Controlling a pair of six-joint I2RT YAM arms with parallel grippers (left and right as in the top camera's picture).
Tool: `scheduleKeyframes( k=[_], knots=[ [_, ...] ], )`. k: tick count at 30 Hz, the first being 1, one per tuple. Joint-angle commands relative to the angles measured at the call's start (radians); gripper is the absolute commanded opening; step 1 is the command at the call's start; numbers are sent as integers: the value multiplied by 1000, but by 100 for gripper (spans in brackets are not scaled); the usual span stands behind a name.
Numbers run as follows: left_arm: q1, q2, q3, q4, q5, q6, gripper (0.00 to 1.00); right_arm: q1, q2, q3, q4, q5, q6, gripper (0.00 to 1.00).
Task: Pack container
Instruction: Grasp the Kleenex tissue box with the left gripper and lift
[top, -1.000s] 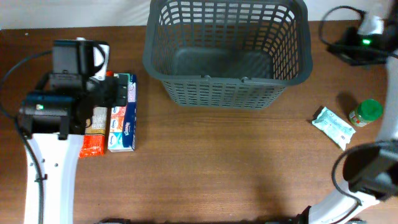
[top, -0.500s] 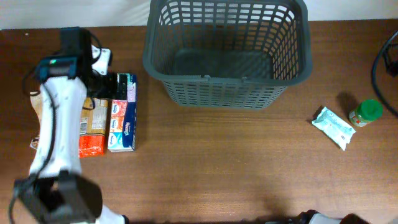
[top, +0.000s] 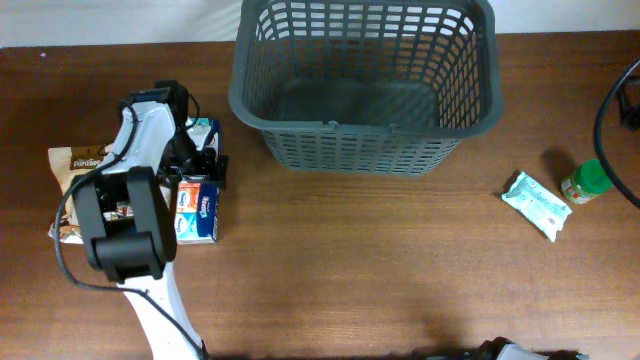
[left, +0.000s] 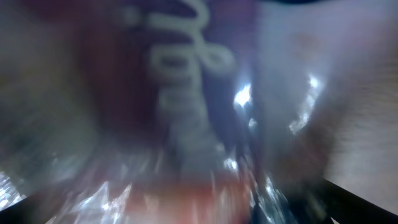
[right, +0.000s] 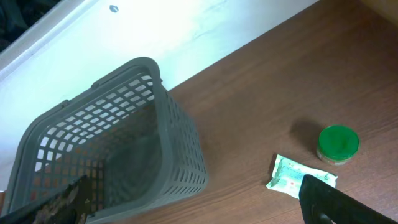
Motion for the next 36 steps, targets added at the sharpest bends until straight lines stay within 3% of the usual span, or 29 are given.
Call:
scheduleKeyframes(
  k=[1, 2, 3, 4, 5, 6, 12, 18, 26, 30, 36],
  knots=[
    [3, 43, 8, 16, 14, 23, 99, -8, 18, 7, 0, -1, -7, 99],
    [3, 50, 8, 20, 10, 23, 89, -8, 22, 7, 0, -1, -7, 99],
    [3, 52, 8, 21, 11, 23, 48, -8, 29, 7, 0, -1, -7, 99],
    [3, 51, 9, 21, 10, 23, 27, -8, 33, 7, 0, -1, -7, 99],
    [3, 51, 14, 19, 10, 23, 9, -8, 36, 7, 0, -1, -7, 99],
    [3, 51, 26, 11, 10, 14, 2, -8, 40, 7, 0, -2, -7, 99],
    [3, 51, 253, -164, 10, -8, 2, -8, 57, 7, 0, -1, -7, 99],
    [2, 51, 728, -352, 12, -12, 2, -8, 61, 6, 0, -1, -7, 99],
    [-40, 49, 1254, -362, 53, 24, 2, -8, 61, 6, 0, -1, -7, 99],
    [-102, 49, 1446, -299, 145, 196, 2, -8, 61, 6, 0, -1, -7, 99],
    [-286, 2, 1455, -222, 191, 720, 2, -8, 61, 6, 0, -1, -7, 99]
  ],
)
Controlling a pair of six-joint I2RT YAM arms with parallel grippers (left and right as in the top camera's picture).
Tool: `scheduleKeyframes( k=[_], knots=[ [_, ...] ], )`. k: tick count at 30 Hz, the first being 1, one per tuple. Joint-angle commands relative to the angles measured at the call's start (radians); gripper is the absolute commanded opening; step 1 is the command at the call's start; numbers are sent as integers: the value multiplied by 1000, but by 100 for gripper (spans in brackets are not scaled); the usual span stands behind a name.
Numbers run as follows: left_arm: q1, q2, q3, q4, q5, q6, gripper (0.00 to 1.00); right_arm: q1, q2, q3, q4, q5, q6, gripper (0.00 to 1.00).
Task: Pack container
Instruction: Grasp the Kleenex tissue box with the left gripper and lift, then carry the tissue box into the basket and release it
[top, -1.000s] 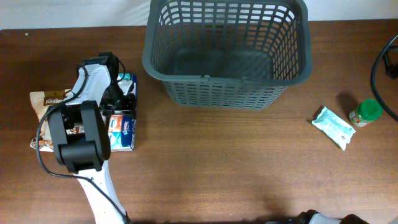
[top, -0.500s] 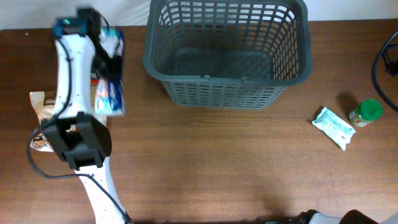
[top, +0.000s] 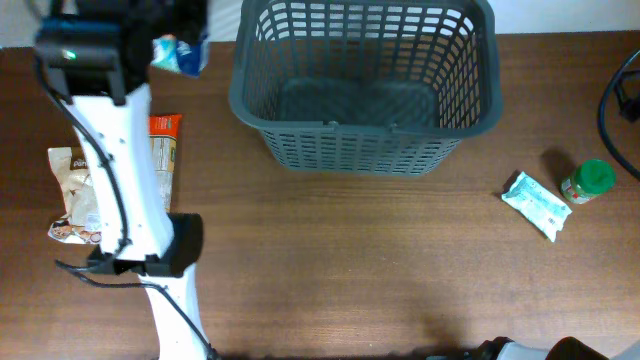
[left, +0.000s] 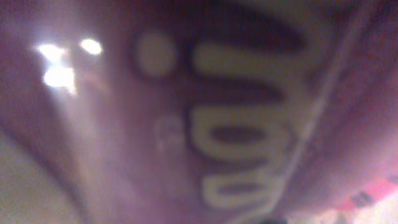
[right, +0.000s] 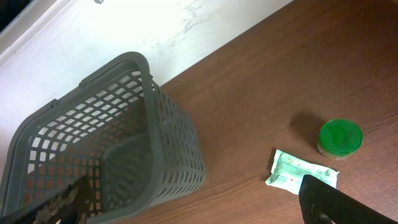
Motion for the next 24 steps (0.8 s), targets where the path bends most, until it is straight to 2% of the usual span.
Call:
scheduleKeyframes(
  k=[1, 3, 8, 11, 16, 24],
  knots=[
    [-136, -34, 13, 8, 84, 457, 2, -7, 1, 7, 0, -1, -7, 99],
    [-233, -32, -24, 28, 84, 576, 2, -7, 1, 7, 0, -1, -7, 99],
    [-333, -18, -158, 97, 92, 698, 2, -7, 1, 7, 0, -1, -7, 99],
    [-344, 4, -298, 177, 172, 742, 2, -7, 1, 7, 0, -1, -7, 99],
    [-341, 88, -458, 338, 166, 740, 2, -7, 1, 7, 0, -1, -7, 99],
    [-342, 233, -475, 354, 148, 712, 2, -7, 1, 7, 0, -1, -7, 99]
  ],
)
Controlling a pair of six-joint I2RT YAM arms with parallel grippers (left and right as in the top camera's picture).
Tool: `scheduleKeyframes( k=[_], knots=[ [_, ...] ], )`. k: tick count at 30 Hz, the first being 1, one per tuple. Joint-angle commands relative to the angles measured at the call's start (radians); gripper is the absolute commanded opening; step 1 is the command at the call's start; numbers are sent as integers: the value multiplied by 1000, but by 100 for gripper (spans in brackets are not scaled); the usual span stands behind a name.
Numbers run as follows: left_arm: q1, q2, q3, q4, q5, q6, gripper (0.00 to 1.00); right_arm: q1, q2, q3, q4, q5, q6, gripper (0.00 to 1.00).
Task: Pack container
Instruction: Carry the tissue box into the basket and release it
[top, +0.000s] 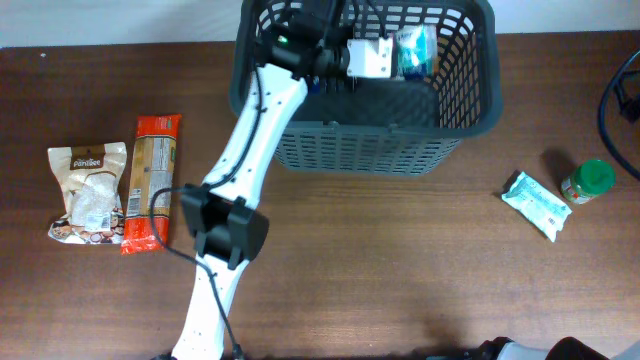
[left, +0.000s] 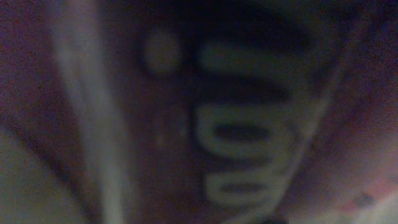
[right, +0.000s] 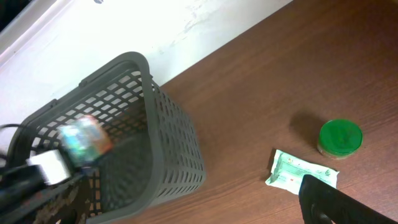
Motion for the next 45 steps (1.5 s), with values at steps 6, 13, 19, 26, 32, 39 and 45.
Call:
scheduleKeyframes(
  k=[6, 13, 19, 26, 32, 39, 45],
  knots=[
    [11, 92, 5, 37, -114, -9, 2, -7, 1, 7, 0, -1, -7, 99],
    [27, 116, -6, 139, -114, -69, 2, -7, 1, 7, 0, -1, -7, 99],
    [40, 156, -8, 175, -114, -68, 2, -7, 1, 7, 0, -1, -7, 99],
    [44, 158, -8, 206, -109, -134, 29, -7, 1, 7, 0, -1, -7, 99],
    [53, 74, -8, 206, -35, -375, 99, -7, 1, 7, 0, -1, -7, 99],
    [69, -127, -6, 148, -27, -511, 99, -7, 1, 7, 0, -1, -7, 99],
    [99, -338, -6, -46, -72, -526, 99, -7, 1, 7, 0, -1, -7, 99]
  ],
)
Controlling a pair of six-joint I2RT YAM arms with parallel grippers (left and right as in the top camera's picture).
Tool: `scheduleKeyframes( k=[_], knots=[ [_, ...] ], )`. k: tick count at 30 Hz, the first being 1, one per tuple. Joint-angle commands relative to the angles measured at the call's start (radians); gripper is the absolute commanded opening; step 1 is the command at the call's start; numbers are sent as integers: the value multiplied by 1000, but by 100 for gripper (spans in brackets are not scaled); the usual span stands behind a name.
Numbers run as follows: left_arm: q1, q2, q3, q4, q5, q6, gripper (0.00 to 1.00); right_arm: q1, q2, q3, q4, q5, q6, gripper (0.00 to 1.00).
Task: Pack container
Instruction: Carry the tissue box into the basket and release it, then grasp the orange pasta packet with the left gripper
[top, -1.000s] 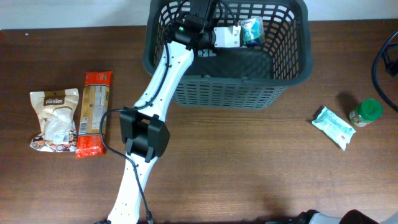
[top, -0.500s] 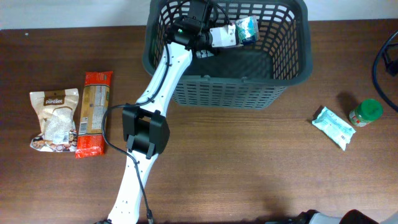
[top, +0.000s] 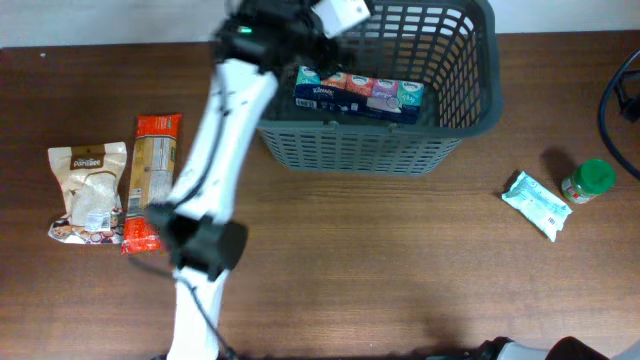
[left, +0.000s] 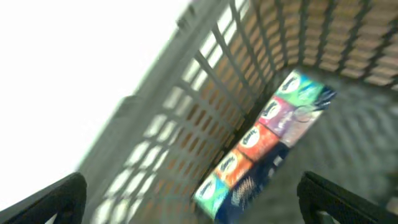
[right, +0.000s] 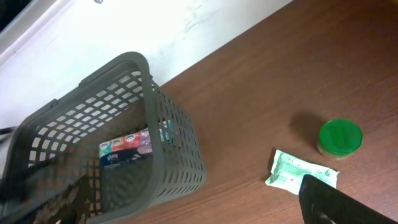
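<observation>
The grey plastic basket (top: 460, 110) stands at the back of the table. A multi-coloured tissue pack (top: 358, 92) lies inside it, against the front wall, and shows again as the tissue pack (left: 267, 143) in the left wrist view. My left gripper (left: 193, 186) hangs open above the basket's back left part, with nothing between its fingers (left: 53, 199). My right gripper (right: 193, 186) is open and high above the table's right side, holding nothing. It looks down on the basket (right: 174, 155) and the pack (right: 127, 148).
A brown snack bag (top: 88, 190) and a red-orange packet (top: 150, 180) lie at the table's left. A white-green wipes pack (top: 537, 203) and a green-lidded jar (top: 587, 182) sit at the right. A black cable (top: 605, 110) loops at the right edge.
The left gripper was shut on the tissue pack over the basket's middle. Now the pack lies inside the basket, and the gripper is open and further left and back. The right arm is unchanged.
The left gripper was down at the tissue pack on the table's left, beside the snack bag. Then it held the pack raised at the back left, then over the basket. Now the pack rests in the basket, let go.
</observation>
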Motion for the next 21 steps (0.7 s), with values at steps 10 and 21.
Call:
scheduleKeyframes(
  k=[10, 21],
  knots=[
    [225, -257, 4, -329, -203, -307, 99, -7, 0, 7, 1, -1, -7, 99],
    [502, -167, -218, -463, -264, -685, 99, -7, 0, 7, 1, -1, -7, 99]
  ],
)
